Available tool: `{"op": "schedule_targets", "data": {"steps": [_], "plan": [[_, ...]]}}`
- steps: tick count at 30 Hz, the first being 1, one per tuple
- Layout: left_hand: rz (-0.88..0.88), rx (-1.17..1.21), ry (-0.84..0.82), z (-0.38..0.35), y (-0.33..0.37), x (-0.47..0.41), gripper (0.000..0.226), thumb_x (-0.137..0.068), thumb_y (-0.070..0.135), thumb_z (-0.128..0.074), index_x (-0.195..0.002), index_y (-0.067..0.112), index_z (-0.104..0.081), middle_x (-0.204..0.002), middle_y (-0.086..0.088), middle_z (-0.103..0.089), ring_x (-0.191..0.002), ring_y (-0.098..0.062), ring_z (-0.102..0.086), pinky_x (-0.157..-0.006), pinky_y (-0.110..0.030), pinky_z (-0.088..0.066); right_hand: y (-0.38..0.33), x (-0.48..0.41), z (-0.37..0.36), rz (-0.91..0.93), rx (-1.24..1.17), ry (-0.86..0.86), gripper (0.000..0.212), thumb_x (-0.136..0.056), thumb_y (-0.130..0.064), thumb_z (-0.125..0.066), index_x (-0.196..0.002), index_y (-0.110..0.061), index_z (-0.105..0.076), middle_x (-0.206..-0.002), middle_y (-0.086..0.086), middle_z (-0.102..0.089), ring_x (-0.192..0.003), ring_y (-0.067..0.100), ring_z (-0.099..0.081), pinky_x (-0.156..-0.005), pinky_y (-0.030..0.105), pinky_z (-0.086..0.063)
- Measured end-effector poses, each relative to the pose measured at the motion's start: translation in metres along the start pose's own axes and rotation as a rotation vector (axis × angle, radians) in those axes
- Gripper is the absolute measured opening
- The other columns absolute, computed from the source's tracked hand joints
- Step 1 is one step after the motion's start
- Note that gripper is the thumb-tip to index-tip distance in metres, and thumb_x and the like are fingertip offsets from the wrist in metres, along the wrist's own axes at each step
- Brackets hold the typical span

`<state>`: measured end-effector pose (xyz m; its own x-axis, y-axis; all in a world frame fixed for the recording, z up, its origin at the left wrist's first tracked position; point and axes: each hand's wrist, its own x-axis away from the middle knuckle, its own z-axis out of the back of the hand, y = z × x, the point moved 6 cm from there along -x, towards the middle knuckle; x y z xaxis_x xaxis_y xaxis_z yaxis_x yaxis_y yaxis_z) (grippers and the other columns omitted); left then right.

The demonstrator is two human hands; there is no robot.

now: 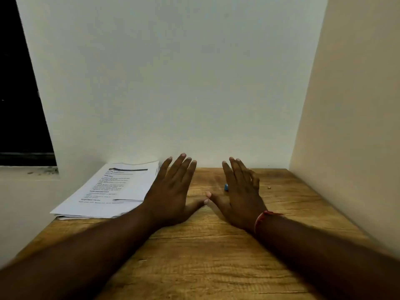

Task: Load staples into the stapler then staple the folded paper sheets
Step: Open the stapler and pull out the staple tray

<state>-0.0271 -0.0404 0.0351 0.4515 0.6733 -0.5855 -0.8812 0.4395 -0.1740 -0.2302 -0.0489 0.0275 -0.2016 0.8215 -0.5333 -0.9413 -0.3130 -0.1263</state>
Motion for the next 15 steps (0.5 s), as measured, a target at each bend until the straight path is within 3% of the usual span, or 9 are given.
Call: {"op": "schedule_targets", "data": {"steps": [3, 6, 9, 15], "plan": [[0.069, -0.019, -0.042, -0.006, -0.009, 0.001, 0.108, -0.101, 0.09, -0.031, -0.174, 0.01, -0.031, -0.182, -0.008, -0.033, -0.174, -0.026, -0.014, -0.138, -0.06, -0.014, 0.015, -0.01, -0.002, -0.087, 0.034, 0.031, 0.104, -0.092, -0.089, -0.042, -0.172, -0.025, -0.024, -0.183, 0.001, -0.018, -0.17, 0.023, -0.005, -0.135, 0.052, -0.01], [0.108, -0.008, -0.053, -0.01, -0.014, 0.002, 0.106, -0.098, 0.093, -0.03, -0.17, 0.015, -0.04, -0.174, -0.001, -0.048, -0.173, -0.025, -0.021, -0.139, -0.06, -0.01, 0.032, -0.02, -0.008, -0.208, 0.026, -0.041, 0.099, -0.085, -0.09, -0.054, -0.163, -0.03, -0.04, -0.179, 0.0, -0.025, -0.169, 0.027, -0.008, -0.133, 0.057, -0.012], [0.129, 0.005, -0.089, -0.013, -0.019, 0.001, 0.106, -0.094, 0.095, -0.032, -0.168, 0.02, -0.044, -0.17, 0.004, -0.053, -0.172, -0.023, -0.024, -0.14, -0.059, -0.005, 0.041, -0.025, -0.014, -0.265, 0.042, -0.132, 0.095, -0.084, -0.091, -0.055, -0.158, -0.032, -0.049, -0.178, 0.002, -0.029, -0.169, 0.031, -0.008, -0.133, 0.059, -0.012], [0.177, 0.113, -0.128, -0.009, -0.014, 0.001, 0.097, -0.091, 0.092, -0.05, -0.165, 0.031, -0.046, -0.17, 0.011, -0.051, -0.17, -0.015, -0.025, -0.141, -0.053, 0.0, 0.045, -0.025, -0.017, -0.271, 0.112, -0.137, 0.069, -0.088, -0.081, -0.054, -0.135, -0.032, -0.069, -0.154, 0.0, -0.056, -0.157, 0.032, -0.029, -0.125, 0.057, -0.026]]}}
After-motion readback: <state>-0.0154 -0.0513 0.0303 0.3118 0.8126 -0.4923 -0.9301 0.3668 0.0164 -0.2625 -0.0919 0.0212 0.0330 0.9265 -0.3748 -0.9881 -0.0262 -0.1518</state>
